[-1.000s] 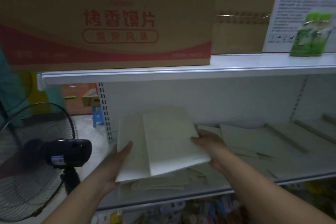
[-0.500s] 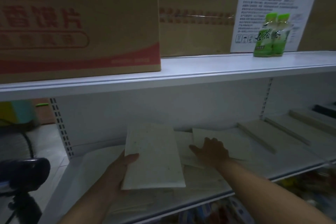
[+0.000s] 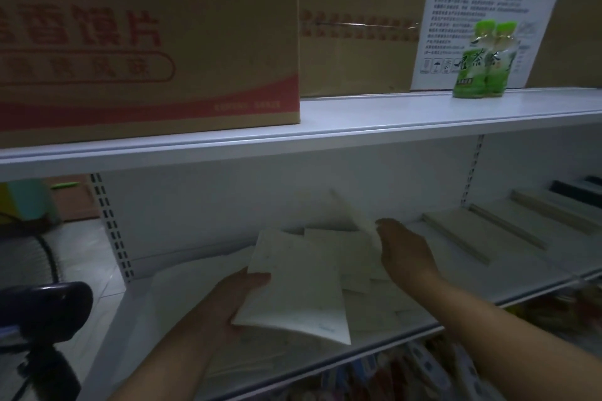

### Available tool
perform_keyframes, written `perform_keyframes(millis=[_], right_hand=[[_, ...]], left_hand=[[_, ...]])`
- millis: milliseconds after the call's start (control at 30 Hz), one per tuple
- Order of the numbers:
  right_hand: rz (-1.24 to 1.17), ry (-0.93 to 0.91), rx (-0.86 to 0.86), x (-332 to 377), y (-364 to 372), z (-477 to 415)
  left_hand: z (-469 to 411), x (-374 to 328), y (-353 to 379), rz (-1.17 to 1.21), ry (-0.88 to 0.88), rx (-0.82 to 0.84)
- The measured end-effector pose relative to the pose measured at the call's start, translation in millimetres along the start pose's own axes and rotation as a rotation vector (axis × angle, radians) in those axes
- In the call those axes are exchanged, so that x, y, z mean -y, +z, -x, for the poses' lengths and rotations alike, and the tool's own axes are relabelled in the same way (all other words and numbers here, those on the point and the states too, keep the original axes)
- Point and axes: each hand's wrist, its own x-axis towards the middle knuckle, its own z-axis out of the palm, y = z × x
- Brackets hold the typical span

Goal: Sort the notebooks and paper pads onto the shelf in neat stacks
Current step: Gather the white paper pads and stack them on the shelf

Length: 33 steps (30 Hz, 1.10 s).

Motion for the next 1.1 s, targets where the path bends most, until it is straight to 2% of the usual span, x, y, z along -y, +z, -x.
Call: perform_keyframes(millis=[67,133,200,333,400,467,600,633,700,767,867,1100], right_hand=[[-0.068,-0.27,-0.146,12,-19,19],[-0.031,-0.533,-0.199,14,-24,45],[-0.018,-0.622,-0.148,15,-31,66],[-0.035,-0.679,0.049,-5,-44,91],[-0.207,-0.532,0.206,-22,-50,102],[-0.464,-0.183,0.338,-41,-58,113],[-0.795,0.53,0.408,-81,-80,109],[-0.942,0.666,0.426,-93,-83,107],[-1.173,0.814,0.412,-118,-94,107],[-1.22,0.871,0.327,-148,-105,111],[-1.178,0.829,0.244,-196,-127,120],[-1.074,0.794,0.246,-268,-153,124]], left_hand=[[-7,0,5,-0.026,0.007,0.022],[-8,2,16,-0.071,0.032,0.015],[-7,8,29,-0.073,0.051,0.04],[4,20,59,-0.063,0.031,0.041],[5,26,76,-0.047,0.022,0.033],[2,33,97,-0.056,0.03,0.029],[6,57,163,-0.057,-0.059,0.091],[7,64,185,-0.057,-0.057,0.101],[12,77,228,-0.062,-0.014,0.111],[14,89,266,-0.049,0.031,0.121],[11,102,314,-0.102,0.08,0.134],[-20,130,404,-0.012,0.017,0.12]])
